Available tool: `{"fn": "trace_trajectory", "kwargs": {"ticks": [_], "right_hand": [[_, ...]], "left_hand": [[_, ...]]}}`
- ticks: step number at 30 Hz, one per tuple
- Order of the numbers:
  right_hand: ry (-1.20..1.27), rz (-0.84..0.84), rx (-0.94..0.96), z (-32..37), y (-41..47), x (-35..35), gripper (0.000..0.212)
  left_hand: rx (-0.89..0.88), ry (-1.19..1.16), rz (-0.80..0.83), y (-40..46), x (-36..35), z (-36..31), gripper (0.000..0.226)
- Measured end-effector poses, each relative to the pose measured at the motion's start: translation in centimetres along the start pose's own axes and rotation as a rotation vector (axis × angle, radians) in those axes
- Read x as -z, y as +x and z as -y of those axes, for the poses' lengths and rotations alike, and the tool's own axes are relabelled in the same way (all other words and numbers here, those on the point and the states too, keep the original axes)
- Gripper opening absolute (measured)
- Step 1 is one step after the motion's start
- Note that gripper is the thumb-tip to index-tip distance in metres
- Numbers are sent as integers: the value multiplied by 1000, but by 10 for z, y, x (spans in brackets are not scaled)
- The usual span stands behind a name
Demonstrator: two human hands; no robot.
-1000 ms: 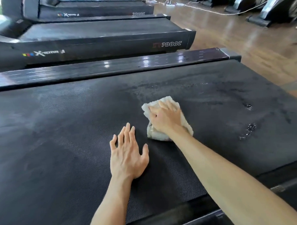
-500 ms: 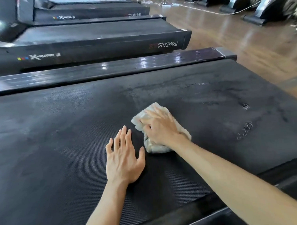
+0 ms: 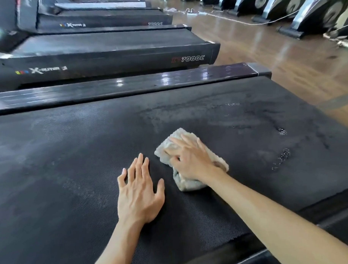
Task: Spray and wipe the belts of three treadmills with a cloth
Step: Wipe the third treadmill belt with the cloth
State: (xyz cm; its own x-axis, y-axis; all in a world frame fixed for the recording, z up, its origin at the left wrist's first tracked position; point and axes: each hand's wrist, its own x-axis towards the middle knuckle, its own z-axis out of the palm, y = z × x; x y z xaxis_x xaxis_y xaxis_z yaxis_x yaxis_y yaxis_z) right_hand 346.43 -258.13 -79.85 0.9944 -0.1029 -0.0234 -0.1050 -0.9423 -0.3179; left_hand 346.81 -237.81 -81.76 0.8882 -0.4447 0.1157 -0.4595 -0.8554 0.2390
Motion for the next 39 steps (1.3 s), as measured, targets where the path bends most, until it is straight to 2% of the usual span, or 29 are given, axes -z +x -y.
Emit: {"fn": "trace_trajectory", "kwargs": {"ticks": [4, 6, 8, 9, 11, 13, 15, 19, 21, 23, 24, 26, 29, 32, 36, 38, 39], "right_hand": [[-27, -78, -190, -55, -16, 24, 37], [-71, -147, -342, -59, 13, 34, 53], [27, -252, -441, -45, 50, 36, 69], [63, -222, -416, -36, 64, 31, 68], [50, -92, -215, -6, 78, 13, 54], [-22, 30, 1, 17, 55, 2, 44], [16, 31, 55, 5, 17, -2, 41], [-74, -62, -60, -47, 4, 25, 31], [-115, -164, -211, -57, 37, 36, 35], [-7, -235, -310, -44, 68, 38, 43], [12, -224, -301, -30, 79, 35, 44], [-47, -155, -130, 6, 83, 21, 42], [-25, -20, 84, 20, 43, -3, 36], [-20, -65, 19, -24, 1, -2, 54], [-104, -237, -232, -57, 35, 30, 28], [-58, -319, -253, -36, 59, 35, 18], [-40, -287, -226, -24, 67, 29, 14]], "left_hand": [[-18, -6, -11, 0, -3, 0, 84], [-8, 3, -26, 0, -5, 0, 84], [-10, 13, -26, 0, -5, -1, 84], [-10, 16, -19, 0, -4, -1, 84], [-10, 29, -13, 0, -4, 1, 83], [-7, 32, -8, 1, -4, 1, 83], [-5, 25, -8, 0, -3, 0, 83], [-10, 22, -19, 0, -4, 0, 82], [-5, 20, -32, 0, -4, -1, 81], [-1, 19, -19, 0, -4, -1, 81], [-4, 23, -13, 0, -3, -1, 81], [-9, 21, -14, 0, -3, 0, 82], [-13, 9, -19, 2, -2, -1, 85], [-11, 8, -35, 0, -3, -1, 82], [-15, 18, -38, 0, -5, 0, 80], [-13, 22, -37, 0, -4, -1, 80], [-12, 23, -28, 0, -3, 0, 81]]}}
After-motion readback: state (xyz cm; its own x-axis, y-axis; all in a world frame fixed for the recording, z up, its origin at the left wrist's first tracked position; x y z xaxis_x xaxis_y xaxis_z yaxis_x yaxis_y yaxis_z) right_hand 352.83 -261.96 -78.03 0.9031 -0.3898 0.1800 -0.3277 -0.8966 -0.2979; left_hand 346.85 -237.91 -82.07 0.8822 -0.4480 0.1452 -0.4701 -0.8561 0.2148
